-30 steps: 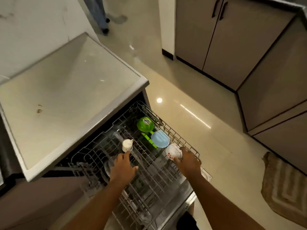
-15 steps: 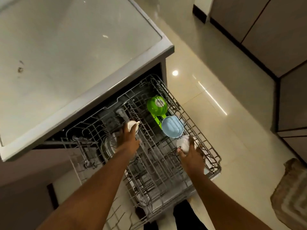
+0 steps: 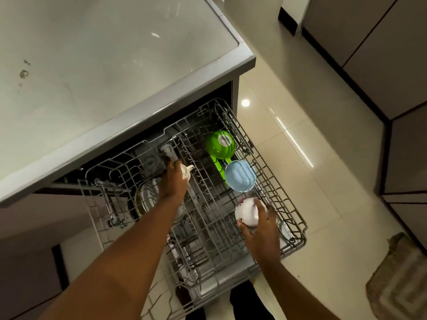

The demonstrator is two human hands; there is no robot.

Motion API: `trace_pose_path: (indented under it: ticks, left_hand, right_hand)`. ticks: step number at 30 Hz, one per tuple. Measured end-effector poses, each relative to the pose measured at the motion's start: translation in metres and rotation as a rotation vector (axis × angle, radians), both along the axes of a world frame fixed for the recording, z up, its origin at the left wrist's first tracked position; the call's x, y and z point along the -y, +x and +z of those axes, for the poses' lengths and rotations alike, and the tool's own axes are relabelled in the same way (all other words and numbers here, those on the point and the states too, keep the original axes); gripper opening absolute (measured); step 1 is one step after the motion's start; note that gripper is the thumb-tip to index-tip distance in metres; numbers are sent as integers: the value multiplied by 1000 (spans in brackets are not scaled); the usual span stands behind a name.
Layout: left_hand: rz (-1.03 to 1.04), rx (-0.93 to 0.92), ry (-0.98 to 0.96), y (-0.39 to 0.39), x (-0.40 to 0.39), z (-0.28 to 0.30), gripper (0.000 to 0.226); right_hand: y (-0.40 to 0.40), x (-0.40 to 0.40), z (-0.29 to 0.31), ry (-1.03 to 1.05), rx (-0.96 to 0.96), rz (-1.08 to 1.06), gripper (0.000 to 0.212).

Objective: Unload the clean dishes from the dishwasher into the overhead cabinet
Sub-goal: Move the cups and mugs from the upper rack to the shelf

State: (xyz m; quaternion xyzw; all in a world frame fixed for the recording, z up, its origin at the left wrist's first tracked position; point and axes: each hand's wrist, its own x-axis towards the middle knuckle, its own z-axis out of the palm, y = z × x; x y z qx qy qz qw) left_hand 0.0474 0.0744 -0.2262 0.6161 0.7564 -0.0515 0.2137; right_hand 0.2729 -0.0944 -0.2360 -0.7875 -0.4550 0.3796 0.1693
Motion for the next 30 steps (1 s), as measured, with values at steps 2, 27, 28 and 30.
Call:
trace_pose_path:
  ticks: [2,27,28,30]
  left_hand:
    - [31,33,12,-5,13,8,62]
    - [317,316,325,-154,346,164,50]
    - [322,333,366,-171,361,173,52]
    - [332,337,453,-212,397,202,55]
  right_hand:
    - [2,3,4,30,15,40,88]
    - [-153,121,161,408,139,365,81]
    - [-169,132,169,436,136,381,80]
    - [-210,157,189,500,118,428,78]
